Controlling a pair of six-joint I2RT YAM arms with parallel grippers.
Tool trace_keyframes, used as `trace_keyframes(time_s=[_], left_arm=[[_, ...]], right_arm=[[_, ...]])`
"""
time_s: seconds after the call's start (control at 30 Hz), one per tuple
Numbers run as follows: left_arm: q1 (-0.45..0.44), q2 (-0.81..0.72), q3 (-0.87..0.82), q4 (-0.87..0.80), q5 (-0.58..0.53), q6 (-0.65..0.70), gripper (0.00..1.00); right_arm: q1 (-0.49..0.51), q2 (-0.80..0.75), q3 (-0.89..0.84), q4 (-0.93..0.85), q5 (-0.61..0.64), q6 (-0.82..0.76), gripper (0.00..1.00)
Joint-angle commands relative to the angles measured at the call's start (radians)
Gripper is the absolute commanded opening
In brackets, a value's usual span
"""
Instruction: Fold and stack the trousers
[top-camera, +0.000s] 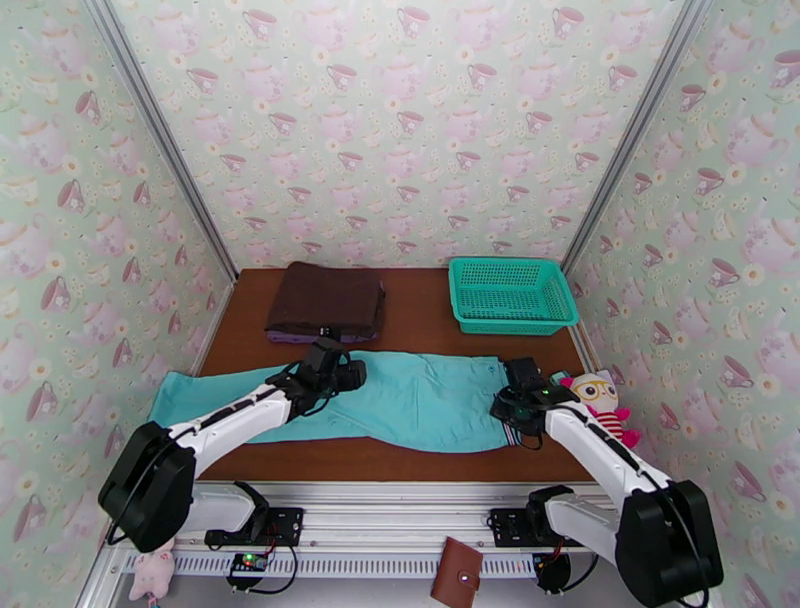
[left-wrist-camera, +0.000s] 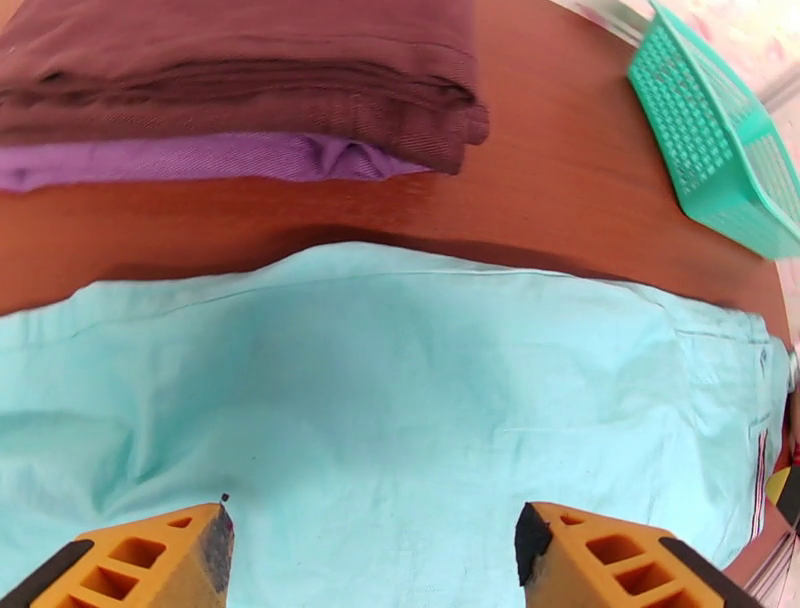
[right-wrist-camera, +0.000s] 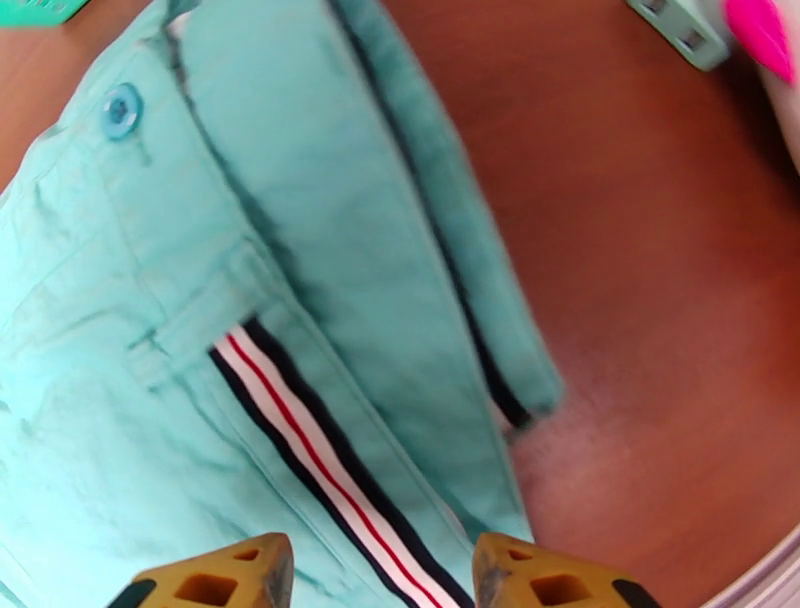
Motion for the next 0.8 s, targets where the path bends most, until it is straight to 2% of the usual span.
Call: trace_keyframes(time_s=[0.0, 0.1, 0.17, 0.3, 0.37, 0.43, 0.53, 0.67, 0.7, 0.77], left_arm=[[-0.01, 0.022, -0.014, 0.096, 0.106, 0.064, 0.78], [-0.007, 0.048, 0.013, 0.086, 0.125, 0.087, 0.78], [-0.004, 0.067, 0.035, 0.074, 0.145, 0.108, 0.78], [0.002, 0.081, 0.06, 0.055, 0.168, 0.127, 0.78], [0.008, 0.081, 0.058, 0.064, 0.189, 0.126, 0.78], [0.008, 0.079, 0.055, 0.068, 0.199, 0.12, 0.78], [0.01, 0.064, 0.035, 0.085, 0.207, 0.104, 0.78], [0.012, 0.034, 0.007, 0.092, 0.206, 0.084, 0.78], [0.012, 0.028, 0.002, 0.091, 0.203, 0.083, 0.78], [0.012, 0.018, -0.005, 0.089, 0.199, 0.082, 0.78]], right_arm=[[0.038, -0.021, -0.006, -0.126, 0.057, 0.112, 0.53], [0.105, 0.029, 0.023, -0.195, 0.122, 0.169, 0.56], [0.118, 0.048, 0.009, -0.192, 0.117, 0.189, 0.57], [0.119, 0.002, -0.059, -0.125, 0.124, 0.239, 0.57], [0.107, -0.012, -0.094, -0.043, 0.084, 0.247, 0.57], [0.091, 0.035, -0.121, 0.055, 0.018, 0.249, 0.57], [0.098, 0.095, -0.094, 0.067, 0.036, 0.246, 0.57], [0.097, 0.068, -0.11, 0.081, 0.034, 0.251, 0.45], [0.098, 0.064, -0.112, 0.078, 0.033, 0.25, 0.37], [0.098, 0.042, -0.109, 0.071, 0.031, 0.249, 0.16]])
